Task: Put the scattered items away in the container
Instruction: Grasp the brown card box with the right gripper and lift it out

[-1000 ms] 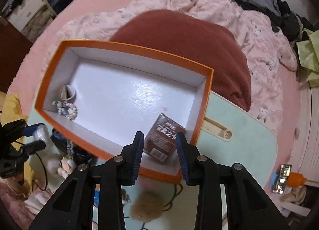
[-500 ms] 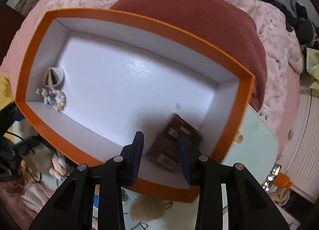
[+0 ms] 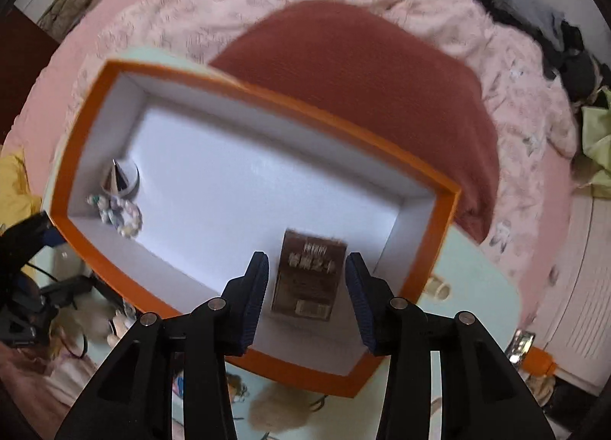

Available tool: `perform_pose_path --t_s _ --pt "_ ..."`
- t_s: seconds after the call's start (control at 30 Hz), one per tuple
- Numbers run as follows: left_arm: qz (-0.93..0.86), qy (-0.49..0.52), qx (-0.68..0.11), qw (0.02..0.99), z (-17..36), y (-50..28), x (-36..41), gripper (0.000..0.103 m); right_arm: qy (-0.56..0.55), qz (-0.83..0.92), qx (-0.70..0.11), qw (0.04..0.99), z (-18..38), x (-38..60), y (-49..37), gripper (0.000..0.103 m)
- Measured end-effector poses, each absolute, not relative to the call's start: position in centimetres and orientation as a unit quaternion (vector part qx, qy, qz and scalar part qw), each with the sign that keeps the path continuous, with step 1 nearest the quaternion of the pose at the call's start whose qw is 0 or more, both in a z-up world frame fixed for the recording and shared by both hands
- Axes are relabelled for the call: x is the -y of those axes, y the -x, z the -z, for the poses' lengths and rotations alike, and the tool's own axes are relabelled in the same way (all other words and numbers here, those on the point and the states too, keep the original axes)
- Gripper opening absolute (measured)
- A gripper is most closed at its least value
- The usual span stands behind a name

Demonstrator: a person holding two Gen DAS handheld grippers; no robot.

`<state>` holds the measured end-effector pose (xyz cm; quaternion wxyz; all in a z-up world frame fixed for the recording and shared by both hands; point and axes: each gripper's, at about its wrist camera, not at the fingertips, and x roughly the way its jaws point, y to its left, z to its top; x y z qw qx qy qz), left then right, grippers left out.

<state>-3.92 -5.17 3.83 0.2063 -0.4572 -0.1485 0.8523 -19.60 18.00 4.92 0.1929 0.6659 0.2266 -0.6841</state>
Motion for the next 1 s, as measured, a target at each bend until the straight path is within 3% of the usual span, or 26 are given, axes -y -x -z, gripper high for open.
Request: perform_pose_path --t_s 0.03,0.07,0.1,0.43,0.53,0.83,1.0 --pt "-0.853 0.456 0.146 0.206 -3.9 3.9 5.2 0.053 -0.678 0.673 -0.223 0.193 -4.2 -18.0 19.7 0.044" --pt "-0.855 0.455 0.143 0.205 -3.9 3.8 5.2 0.053 -0.681 0.670 -0.228 0.189 -3.8 -17.9 19.7 0.054" --pt "-0.856 0.454 0.141 0.203 -4.0 3.8 5.2 0.053 -0.671 0.676 -0.243 0.184 -3.7 -17.7 19.7 0.055" --pt "-0.861 0.445 0.142 0.201 -4.5 3.1 5.4 0.053 -0.643 0.674 -0.309 0.192 -2.1 -16.2 19.3 0.055" --pt "-0.864 0.442 0.137 0.198 -4.9 2.7 5.5 0.053 -0.629 0.681 -0.315 0.205 -2.4 -15.8 19.1 0.043" --pt "-0.887 0.389 0.139 0.204 -9.3 2.3 7.3 0.054 -0.563 0.761 -0.147 0.288 -9.4 -18.6 16.5 0.042" --pt "-0.897 0.382 0.073 0.209 -13.6 4.8 6.1 0.056 -0.553 0.769 -0.100 0.306 -11.1 -21.0 11.4 0.043"
